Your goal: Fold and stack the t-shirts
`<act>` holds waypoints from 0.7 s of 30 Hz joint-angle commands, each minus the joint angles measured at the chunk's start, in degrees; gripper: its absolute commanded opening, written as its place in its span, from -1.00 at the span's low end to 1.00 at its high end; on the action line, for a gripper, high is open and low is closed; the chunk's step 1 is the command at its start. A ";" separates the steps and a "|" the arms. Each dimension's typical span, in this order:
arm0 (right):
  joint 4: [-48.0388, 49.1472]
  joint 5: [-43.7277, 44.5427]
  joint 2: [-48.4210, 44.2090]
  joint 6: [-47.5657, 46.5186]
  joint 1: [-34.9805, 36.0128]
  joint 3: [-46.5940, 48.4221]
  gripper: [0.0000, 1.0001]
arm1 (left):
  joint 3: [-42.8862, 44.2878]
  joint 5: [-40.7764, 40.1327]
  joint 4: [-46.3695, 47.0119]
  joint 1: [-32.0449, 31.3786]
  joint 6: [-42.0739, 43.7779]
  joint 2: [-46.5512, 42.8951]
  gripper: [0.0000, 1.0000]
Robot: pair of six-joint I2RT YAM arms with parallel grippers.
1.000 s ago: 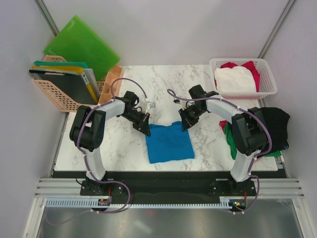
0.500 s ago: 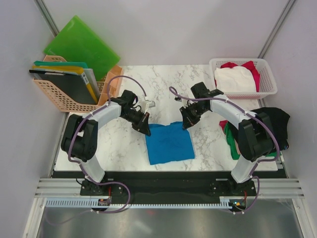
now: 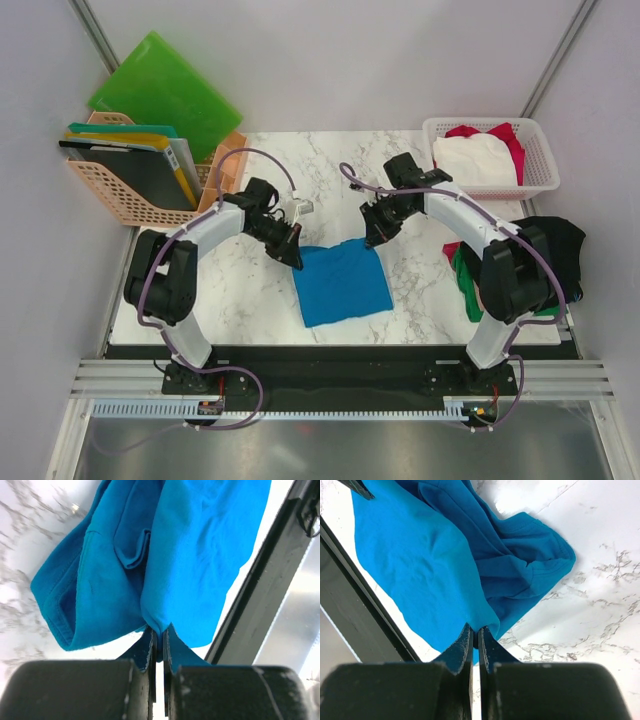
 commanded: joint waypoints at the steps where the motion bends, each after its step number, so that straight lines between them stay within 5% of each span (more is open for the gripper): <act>1: 0.02 0.45 3.06 -1.81 0.07 2.61 -0.93 | 3.89 -2.99 0.30 -0.12 2.63 1.02 -0.95; 4: 0.46 -0.16 4.74 -2.25 0.07 2.09 -0.39 | 4.95 -4.49 0.30 -0.03 3.34 3.48 -0.95; 5: 1.24 -0.16 5.09 -2.51 0.07 1.65 0.10 | 4.95 -5.72 0.39 -0.12 4.12 3.92 -0.95; 8: 3.35 0.19 3.52 -2.77 0.07 -1.60 0.49 | 4.43 -9.32 1.61 -0.03 5.36 5.06 -0.50; 9: 3.62 0.45 2.81 -2.86 0.16 -2.48 0.54 | 3.38 -10.55 2.32 -0.03 5.62 4.89 -0.19; 11: 3.89 1.85 0.44 -3.21 0.07 -5.63 0.61 | 1.18 -14.07 5.38 0.14 6.33 3.23 0.07; 17: 3.80 5.11 -10.19 -3.30 0.07 -10.04 0.95 | 0.20 -18.73 6.89 0.76 8.26 -2.48 0.30; 21: 3.36 7.13 -16.61 -2.51 0.07 -11.53 0.96 | -0.85 -22.33 7.33 1.11 9.75 -5.48 0.33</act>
